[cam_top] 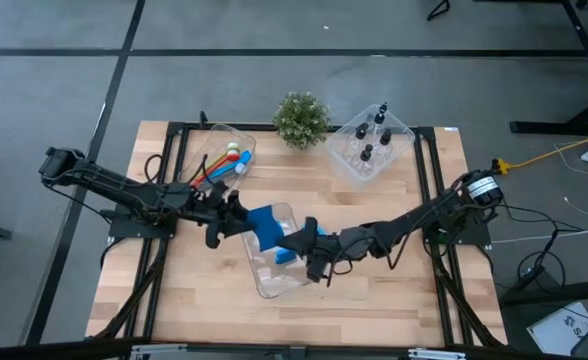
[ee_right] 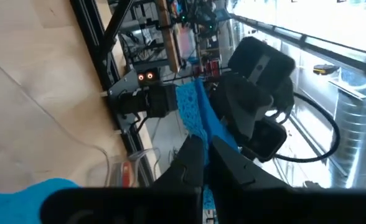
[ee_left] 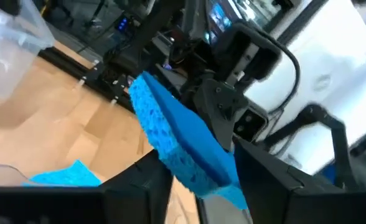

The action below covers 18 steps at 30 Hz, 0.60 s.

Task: Pick & Place Kitchen Sink Supplies
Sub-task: Put the sponge into the bottom transparent bin

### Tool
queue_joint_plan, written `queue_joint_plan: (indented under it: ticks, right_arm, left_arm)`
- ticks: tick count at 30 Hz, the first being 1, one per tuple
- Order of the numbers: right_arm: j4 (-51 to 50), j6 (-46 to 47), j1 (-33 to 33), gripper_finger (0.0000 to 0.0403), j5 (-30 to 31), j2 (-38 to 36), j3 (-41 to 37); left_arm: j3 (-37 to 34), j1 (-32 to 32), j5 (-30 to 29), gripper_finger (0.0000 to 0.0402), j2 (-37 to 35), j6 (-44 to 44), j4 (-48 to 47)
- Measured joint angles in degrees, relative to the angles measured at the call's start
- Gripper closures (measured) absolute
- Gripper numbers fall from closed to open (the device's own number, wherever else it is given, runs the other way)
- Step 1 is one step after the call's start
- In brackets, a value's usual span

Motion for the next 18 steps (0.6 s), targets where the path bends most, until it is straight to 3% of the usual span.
queue_joint_plan:
  ticks: [6, 12, 18]
  right_arm:
    - [3.81, 1.76, 1.05, 0.0392, 2.65, -0.51, -3.3]
    - [14.01, 2.02, 1.01, 0.0392, 1.79, -3.98, -10.74]
    - [20.03, 4.37, 0.97, 0.0393, 1.79, -7.45, -16.87]
  left_arm:
    - [0.0, 0.03, 1.8, 0.0241, 0.0, 7.8, -1.0]
    - [0.0, -0.02, 3.36, 0.0244, -1.88, 17.53, -4.18]
    - [-4.45, 0.62, 3.11, 0.0255, -5.47, 19.77, -4.76]
